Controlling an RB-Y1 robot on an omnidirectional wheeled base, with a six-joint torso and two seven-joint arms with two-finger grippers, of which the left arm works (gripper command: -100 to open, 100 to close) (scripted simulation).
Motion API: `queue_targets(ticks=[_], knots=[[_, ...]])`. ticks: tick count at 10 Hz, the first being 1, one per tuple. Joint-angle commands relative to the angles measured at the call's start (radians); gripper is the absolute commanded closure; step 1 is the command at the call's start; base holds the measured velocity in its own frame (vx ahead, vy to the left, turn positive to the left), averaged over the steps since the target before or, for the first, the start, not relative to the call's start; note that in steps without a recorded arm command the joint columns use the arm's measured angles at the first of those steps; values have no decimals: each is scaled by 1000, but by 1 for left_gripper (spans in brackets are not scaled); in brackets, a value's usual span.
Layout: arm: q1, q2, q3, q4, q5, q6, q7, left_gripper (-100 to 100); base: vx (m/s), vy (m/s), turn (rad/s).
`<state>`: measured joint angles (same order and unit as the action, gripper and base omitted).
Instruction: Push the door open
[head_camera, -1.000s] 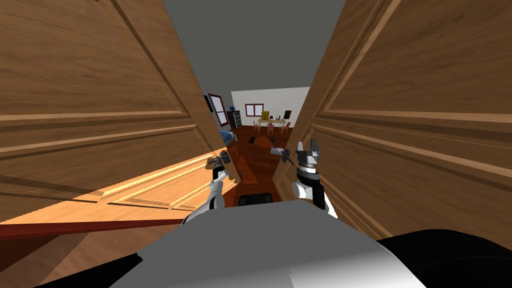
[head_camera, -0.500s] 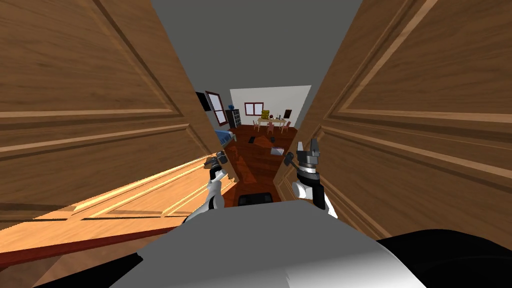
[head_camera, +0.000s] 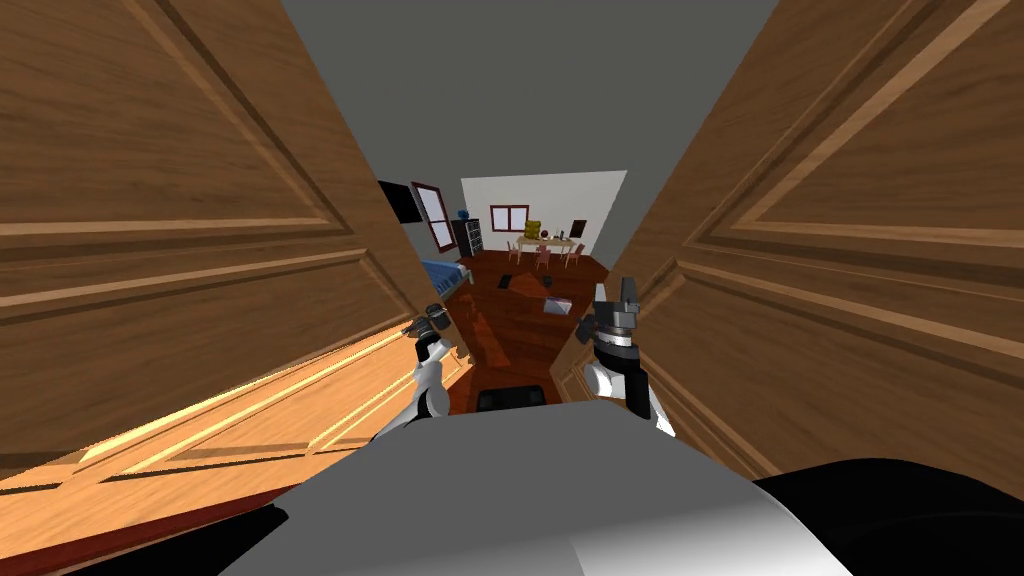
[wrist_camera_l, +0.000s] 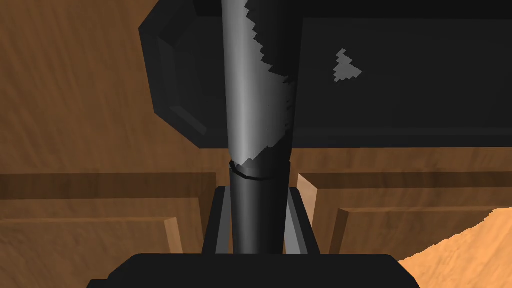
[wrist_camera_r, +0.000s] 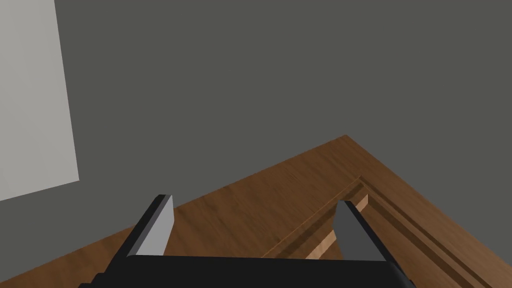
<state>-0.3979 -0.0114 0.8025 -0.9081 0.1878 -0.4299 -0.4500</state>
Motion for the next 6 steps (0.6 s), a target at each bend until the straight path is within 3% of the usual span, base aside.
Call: queue_targets(ticks=[1,2,3,4,6], knots=[[-14,-9,28,2,8,-12,-20,100,113,12,4],[-19,-29,49,4,14,-16,-34,100,148,13,11],[-11,-19,39,4,11,-11,-24,100,67,9,22],[-12,12,70,-4,20,-16,-40,100,88,17,-27],[-12,17,77,-5,21,-17,-43,100,122,37,13]])
